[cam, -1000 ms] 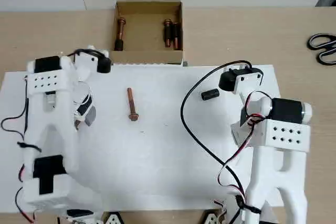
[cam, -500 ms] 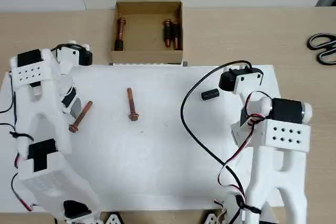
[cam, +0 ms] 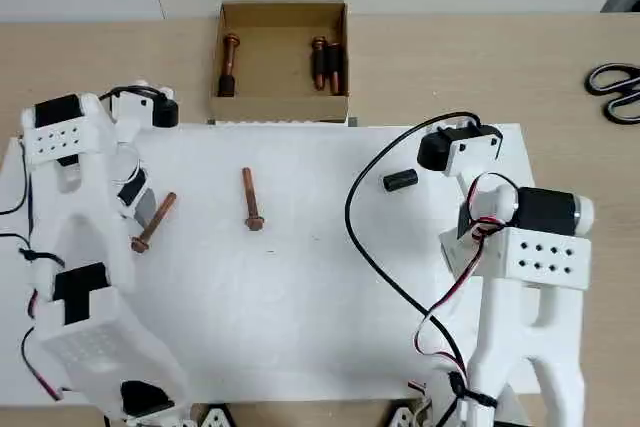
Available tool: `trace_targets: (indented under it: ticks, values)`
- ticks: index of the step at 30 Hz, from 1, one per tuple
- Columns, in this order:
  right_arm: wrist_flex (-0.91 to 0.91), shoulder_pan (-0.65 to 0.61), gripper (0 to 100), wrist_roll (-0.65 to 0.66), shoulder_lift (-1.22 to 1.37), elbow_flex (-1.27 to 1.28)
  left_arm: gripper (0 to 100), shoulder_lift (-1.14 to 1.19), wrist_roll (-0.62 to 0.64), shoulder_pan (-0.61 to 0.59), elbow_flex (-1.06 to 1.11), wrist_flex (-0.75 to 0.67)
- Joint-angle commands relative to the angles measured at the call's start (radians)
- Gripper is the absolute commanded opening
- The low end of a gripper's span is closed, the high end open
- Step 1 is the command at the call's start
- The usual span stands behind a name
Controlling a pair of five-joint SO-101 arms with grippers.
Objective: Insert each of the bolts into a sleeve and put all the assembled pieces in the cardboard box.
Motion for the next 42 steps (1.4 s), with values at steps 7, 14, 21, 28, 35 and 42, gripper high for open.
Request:
trace_targets:
  ticks: [7,14,21,28,35,42]
  values:
    - [-0.019,0.007,0.5,0.005,-0.025,-0.005,11,0.097,-0.025,0.008,-0.03,-0.008]
    - [-0.019,0.007,0.5,0.005,-0.027,-0.005,11,0.104,-0.025,0.009,-0.028,-0.058]
    - [-0.019,0.007,0.5,0.005,-0.03,-0.005,11,0.201,-0.025,0.009,-0.035,-0.071]
    - [-0.018,0.005,0.5,0.005,-0.031,-0.005,6,0.224,-0.023,0.014,-0.035,-0.091]
    - [-0.018,0.005,0.5,0.005,-0.033,-0.006,0,0.221,0.011,0.049,-0.081,0.021]
    - [-0.018,0.005,0.5,0.003,-0.033,-0.006,0,-0.009,0.334,0.129,-0.11,0.021]
